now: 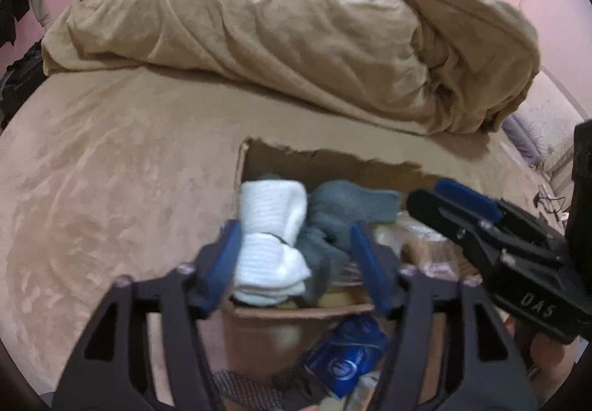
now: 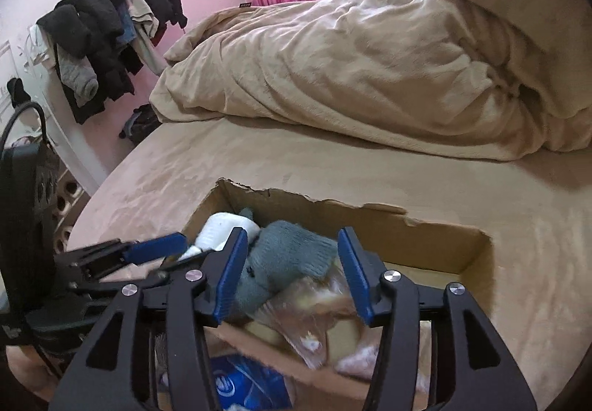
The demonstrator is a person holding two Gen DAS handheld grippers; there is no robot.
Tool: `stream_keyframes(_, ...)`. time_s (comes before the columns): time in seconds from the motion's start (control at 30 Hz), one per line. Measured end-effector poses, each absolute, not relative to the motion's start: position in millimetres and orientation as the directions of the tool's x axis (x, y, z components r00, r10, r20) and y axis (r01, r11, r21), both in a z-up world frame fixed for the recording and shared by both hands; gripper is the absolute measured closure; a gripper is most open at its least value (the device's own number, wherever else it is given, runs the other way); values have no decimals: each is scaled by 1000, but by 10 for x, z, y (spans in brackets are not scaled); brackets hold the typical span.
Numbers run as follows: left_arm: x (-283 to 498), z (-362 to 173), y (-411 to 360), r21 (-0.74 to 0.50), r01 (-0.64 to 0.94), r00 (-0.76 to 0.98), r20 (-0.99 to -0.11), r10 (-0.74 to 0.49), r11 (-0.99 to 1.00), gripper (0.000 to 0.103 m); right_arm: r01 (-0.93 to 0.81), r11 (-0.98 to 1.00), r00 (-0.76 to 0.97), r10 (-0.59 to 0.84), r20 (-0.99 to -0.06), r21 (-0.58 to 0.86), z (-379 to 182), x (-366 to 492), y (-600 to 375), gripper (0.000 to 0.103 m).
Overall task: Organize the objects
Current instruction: 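Carry both socks into the box and open both grippers, then grasp the cartoon tissue pack with the right gripper while the left grasps the grey dotted socks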
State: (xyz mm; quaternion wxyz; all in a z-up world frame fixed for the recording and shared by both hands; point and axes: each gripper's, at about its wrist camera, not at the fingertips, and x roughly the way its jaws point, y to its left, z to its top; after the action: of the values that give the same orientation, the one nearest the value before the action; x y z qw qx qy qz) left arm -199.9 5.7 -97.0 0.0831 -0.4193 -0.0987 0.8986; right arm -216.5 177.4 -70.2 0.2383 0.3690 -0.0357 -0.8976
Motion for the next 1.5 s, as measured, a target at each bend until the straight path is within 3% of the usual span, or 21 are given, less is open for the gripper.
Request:
stream_keyframes(0.07,-1905,-851,20,-243,-65,-655,-721,225,-968,28,388,-892,-625,-441,-645,233,-628,-2075,1837,45)
stream_keyframes(0.33,-1377,-334,-101,-221,-86,-715,-665,214,-972,27,349,-917,-667,-387,-636,192,-311,-1639,2005,44)
stream_keyframes(0.47,-1066,-86,-152,-211,-101,-742,-635,215,-972,24,336,-925,-688,-370,-625,178,-143,-1399,2054,34)
stream_keyframes(0.83,-365,257,-253,-212,-112,-775,-593,219,-971,23,334,-929,-714,-360,-600,161,219,-751,2069,33)
stream_keyframes(1.1,-18,227,-232,-185,-121,-774,-597,209,-975,22,324,-935,-717,-344,-607,148,292,-437,2081,32)
stream_keyframes(1.5,4,-454,-222,-170,-123,-728,-654,205,-978,22,317,-939,-654,-317,-687,131,-198,-310,1981,32)
